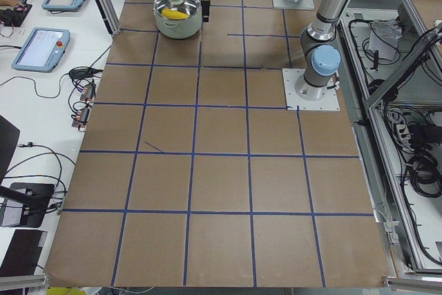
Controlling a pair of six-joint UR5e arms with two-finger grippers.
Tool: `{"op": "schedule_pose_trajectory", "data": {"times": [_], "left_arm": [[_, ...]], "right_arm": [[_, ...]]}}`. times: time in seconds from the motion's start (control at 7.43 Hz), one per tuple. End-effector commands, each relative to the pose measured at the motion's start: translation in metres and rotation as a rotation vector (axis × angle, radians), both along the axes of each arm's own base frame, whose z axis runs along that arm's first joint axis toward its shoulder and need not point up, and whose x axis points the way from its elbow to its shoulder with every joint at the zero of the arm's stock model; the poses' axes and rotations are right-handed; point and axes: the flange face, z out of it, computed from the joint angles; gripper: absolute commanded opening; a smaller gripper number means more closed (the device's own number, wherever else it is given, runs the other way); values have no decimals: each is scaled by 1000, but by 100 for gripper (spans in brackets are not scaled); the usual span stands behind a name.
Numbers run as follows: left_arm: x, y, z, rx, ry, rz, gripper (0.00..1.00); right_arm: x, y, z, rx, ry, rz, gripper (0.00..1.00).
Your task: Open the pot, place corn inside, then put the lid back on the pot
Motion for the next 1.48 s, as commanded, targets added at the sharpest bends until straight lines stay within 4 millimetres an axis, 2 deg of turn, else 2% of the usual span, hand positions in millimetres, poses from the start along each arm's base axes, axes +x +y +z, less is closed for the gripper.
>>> {"op": "schedule_pose_trajectory", "data": {"times": [0.0,0.27,0.54,0.81,1.08,1.21,1.35], "left_arm": [[0,0,-2,17,6,3,100],[0,1,-3,20,5,3,100],[0,3,-2,14,4,3,100],[1,1,2,5,7,-6,100],[6,-2,10,-13,25,-37,100],[18,-3,10,-12,32,-34,100],[15,4,4,-1,31,-51,100]], "right_arm": [[-53,33,48,57,8,9,98],[-126,56,55,82,-9,-55,98],[-166,91,63,83,-6,-99,99],[-185,112,55,77,-7,-127,99],[-186,126,46,33,-8,-126,99],[-181,127,46,16,-11,-133,100],[-181,126,45,14,-15,-134,100]]}}
